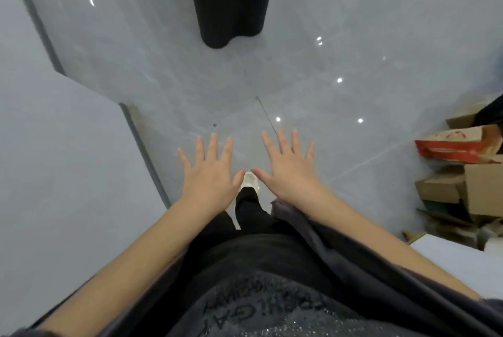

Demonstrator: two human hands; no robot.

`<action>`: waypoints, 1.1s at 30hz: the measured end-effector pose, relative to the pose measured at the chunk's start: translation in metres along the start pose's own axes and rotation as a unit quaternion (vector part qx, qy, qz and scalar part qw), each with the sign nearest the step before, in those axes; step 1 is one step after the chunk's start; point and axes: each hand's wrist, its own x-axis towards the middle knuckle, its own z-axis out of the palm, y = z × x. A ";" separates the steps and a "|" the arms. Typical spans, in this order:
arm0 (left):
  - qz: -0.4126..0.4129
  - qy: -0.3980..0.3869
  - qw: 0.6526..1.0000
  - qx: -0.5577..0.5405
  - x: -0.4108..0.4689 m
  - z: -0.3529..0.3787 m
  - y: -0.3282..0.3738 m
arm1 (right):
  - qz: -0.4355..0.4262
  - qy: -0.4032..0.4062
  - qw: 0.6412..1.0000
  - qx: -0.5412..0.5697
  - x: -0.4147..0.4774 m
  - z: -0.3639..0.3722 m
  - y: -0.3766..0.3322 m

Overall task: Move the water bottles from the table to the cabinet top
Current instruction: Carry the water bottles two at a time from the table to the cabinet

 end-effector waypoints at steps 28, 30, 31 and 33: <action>-0.011 0.005 0.998 -0.064 0.231 -0.185 -0.208 | 0.004 0.004 1.000 -0.006 0.251 -0.166 -0.172; -0.009 0.005 0.998 -0.057 0.247 -0.201 -0.225 | 0.009 0.022 1.000 0.002 0.268 -0.181 -0.188; -0.008 0.006 0.998 -0.055 0.254 -0.208 -0.232 | 0.011 0.030 0.999 0.007 0.276 -0.187 -0.195; -0.005 0.006 0.998 -0.055 0.267 -0.221 -0.245 | 0.012 0.041 0.999 0.019 0.293 -0.199 -0.207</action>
